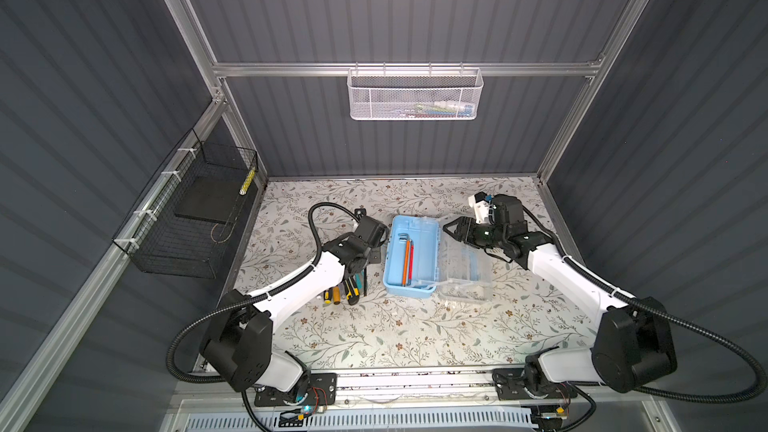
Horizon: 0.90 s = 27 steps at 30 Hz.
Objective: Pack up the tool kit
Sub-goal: 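Lift the black hex key with the left gripper over the blue box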
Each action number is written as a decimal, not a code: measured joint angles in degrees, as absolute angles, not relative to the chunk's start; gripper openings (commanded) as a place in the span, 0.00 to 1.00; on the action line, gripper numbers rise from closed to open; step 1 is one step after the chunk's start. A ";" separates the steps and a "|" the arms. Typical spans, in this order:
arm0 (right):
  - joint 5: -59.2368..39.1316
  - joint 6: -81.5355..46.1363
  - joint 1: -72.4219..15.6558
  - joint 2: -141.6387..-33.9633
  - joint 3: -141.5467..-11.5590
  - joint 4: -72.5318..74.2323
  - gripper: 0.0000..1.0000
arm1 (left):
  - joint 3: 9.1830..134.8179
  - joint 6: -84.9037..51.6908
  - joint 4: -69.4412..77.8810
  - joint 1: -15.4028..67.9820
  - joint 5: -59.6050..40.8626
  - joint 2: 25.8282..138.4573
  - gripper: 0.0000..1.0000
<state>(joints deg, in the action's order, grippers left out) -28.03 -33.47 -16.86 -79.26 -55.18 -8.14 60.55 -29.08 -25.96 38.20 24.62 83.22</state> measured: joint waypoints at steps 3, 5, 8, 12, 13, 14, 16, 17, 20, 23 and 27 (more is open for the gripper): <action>-28.10 -33.45 -16.86 -79.26 -55.18 -8.16 0.56 | 61.58 -28.42 -27.00 38.20 25.15 82.04 0.00; -28.12 -33.43 -16.86 -79.26 -55.18 -8.19 0.56 | 62.37 -28.05 -27.24 38.17 24.58 81.41 0.00; -28.14 -33.43 -16.86 -79.26 -55.24 -8.21 0.56 | 64.07 -28.01 -26.68 38.13 21.74 81.62 0.00; -28.51 -33.63 -16.86 -79.48 -55.77 -8.16 0.56 | 65.78 -28.36 -23.22 38.09 15.92 84.20 0.00; -28.58 -33.65 -16.86 -79.59 -55.94 -8.19 0.56 | 66.15 -28.67 -22.15 38.09 14.52 85.34 0.00; -28.62 -33.67 -16.86 -79.75 -56.12 -8.14 0.56 | 66.59 -28.91 -20.93 38.09 13.04 86.87 0.00; -28.75 -33.67 -16.86 -79.96 -56.31 -8.16 0.56 | 67.24 -29.28 -18.90 38.09 10.72 89.69 0.00; -28.75 -33.67 -16.86 -79.99 -56.34 -8.21 0.56 | 67.61 -29.56 -17.93 38.09 9.74 91.15 0.00; -28.75 -33.67 -16.86 -79.99 -56.47 -8.25 0.56 | 68.86 -30.04 -16.10 38.09 7.49 94.91 0.00; -28.75 -33.67 -16.86 -79.99 -56.71 -8.36 0.56 | 70.17 -30.26 -14.63 38.17 5.93 97.78 0.00; -28.75 -33.67 -16.86 -80.05 -56.93 -8.32 0.56 | 71.92 -30.26 -13.28 38.30 4.84 100.79 0.00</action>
<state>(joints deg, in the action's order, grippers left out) -28.75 -33.67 -16.86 -80.05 -56.93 -8.32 71.92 -30.26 -13.28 38.30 4.84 100.79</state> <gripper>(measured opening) 0.561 0.095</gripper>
